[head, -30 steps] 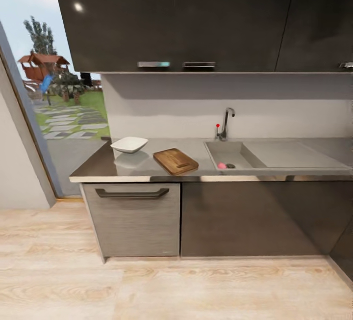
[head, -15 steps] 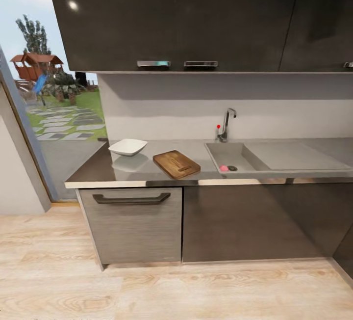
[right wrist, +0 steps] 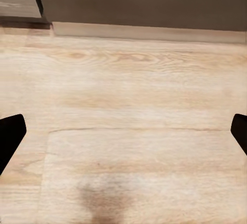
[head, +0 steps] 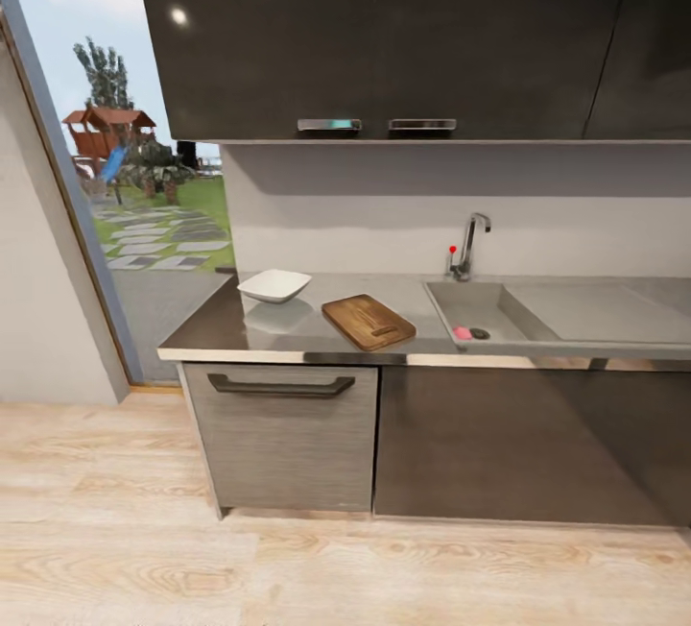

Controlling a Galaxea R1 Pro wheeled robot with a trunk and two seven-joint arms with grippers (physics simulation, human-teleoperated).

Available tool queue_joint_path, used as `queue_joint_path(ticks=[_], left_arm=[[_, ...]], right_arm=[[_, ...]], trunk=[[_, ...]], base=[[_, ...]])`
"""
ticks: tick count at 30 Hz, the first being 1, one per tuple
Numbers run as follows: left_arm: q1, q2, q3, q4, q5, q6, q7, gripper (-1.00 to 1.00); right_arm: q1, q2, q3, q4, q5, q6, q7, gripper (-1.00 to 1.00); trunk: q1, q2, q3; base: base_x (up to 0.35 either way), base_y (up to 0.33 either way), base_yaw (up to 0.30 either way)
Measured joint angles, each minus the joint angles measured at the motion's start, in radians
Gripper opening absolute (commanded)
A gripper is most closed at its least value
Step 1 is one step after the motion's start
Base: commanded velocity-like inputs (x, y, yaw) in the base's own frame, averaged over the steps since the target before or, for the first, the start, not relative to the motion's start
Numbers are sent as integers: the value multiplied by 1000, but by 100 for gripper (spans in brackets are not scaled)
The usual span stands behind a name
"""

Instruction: In the kitchen, take the Vidalia onion out of the sink, dice it on the chopping board with the paring knife, put the diced onion into the bowl on the countertop, then place both the paring knife and the chopping board into the sink.

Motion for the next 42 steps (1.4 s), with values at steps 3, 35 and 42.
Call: queue_joint_path(ticks=[3,35,42], left_arm=[[0,-7,-1,-32,-2,-2,0,100],[0,18,2,42,-4,-89,-1,100],[0,19,3,43,-4,-89,-1,100]], right_arm=[[0,-10,0,0,0,0,0,100],[70,40,16,90,6,-22,21,100],[70,44,13,89,4,-22,17,100]], trunk=[[0,0,0],[0,0,0],[0,0,0]], base=[[0,0,35],[0,42,2],[0,291,0]])
